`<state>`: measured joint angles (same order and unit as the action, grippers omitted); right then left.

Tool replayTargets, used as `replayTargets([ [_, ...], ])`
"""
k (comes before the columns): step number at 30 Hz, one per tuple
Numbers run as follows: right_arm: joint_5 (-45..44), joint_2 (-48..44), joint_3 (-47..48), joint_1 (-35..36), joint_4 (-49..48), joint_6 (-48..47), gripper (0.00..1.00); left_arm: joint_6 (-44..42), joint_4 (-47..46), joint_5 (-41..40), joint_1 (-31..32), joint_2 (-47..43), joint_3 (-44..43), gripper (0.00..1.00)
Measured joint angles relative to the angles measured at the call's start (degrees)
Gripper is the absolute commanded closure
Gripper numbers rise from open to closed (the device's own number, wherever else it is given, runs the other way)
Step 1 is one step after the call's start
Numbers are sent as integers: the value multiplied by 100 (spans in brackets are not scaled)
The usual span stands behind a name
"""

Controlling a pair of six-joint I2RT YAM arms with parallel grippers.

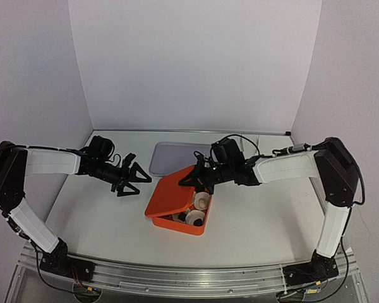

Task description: Pack the chocolate

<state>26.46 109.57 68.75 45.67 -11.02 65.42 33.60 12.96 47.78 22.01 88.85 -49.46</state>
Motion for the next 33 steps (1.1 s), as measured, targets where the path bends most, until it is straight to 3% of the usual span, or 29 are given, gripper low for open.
replayTargets([
  [18,-565,-853,-538,-15,111,-90,100,-86,-42,15,324,422,-300,10],
  [24,-669,-1023,-1016,-15,-541,-25,100,-89,-117,17,370,667,-401,10],
  [33,-979,-955,-1430,96,-1262,58,100,-171,-181,41,467,1094,-745,20],
])
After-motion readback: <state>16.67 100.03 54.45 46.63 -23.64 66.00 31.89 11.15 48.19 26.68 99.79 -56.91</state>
